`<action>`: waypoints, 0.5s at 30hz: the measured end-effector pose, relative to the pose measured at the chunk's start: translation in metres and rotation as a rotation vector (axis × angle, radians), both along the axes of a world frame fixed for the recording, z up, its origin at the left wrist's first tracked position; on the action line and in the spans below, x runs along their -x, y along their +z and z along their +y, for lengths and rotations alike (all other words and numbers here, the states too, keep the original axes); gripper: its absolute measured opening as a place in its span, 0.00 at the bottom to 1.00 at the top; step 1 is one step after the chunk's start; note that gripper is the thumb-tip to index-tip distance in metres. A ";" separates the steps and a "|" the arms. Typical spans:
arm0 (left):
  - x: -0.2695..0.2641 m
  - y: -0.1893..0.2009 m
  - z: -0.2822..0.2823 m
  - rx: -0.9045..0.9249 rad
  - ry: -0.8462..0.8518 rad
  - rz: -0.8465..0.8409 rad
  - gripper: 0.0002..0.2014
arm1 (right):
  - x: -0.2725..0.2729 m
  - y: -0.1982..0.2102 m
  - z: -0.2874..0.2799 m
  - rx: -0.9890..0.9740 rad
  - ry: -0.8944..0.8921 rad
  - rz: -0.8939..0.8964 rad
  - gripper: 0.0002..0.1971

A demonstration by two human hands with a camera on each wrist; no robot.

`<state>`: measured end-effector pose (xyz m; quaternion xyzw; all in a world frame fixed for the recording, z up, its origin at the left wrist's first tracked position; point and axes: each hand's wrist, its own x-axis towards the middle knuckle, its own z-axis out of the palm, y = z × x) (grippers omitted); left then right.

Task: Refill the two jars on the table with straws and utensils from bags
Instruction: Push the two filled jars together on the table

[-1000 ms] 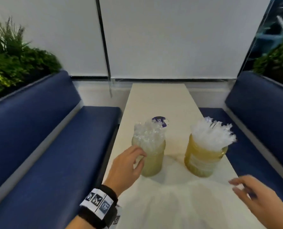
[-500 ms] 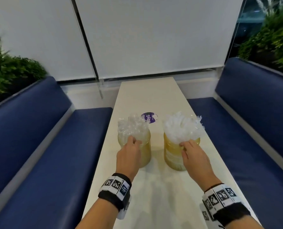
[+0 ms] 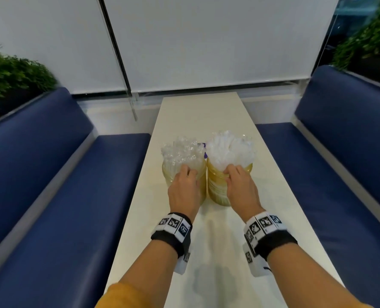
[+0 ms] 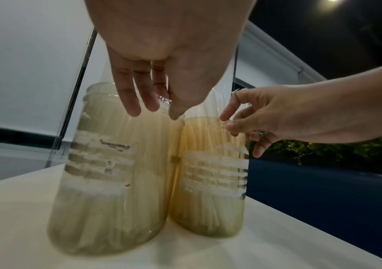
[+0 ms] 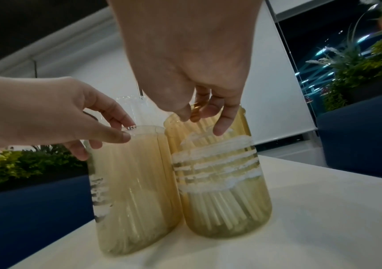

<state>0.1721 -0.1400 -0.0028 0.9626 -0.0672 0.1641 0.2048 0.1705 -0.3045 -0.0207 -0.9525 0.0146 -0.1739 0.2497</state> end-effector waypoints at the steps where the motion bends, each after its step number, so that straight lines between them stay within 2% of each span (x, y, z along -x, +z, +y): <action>1: -0.009 0.001 -0.001 -0.002 0.000 0.014 0.11 | -0.012 0.001 -0.002 -0.001 0.003 0.012 0.09; 6: -0.041 0.009 -0.003 -0.031 -0.024 0.097 0.17 | -0.054 0.005 -0.008 -0.044 0.061 0.122 0.21; 11: -0.056 0.011 -0.003 -0.155 -0.069 0.152 0.19 | -0.062 0.006 -0.007 -0.059 0.096 0.197 0.23; 15: -0.053 0.017 0.005 -0.173 -0.123 0.175 0.20 | -0.049 0.007 -0.008 -0.053 0.122 0.149 0.25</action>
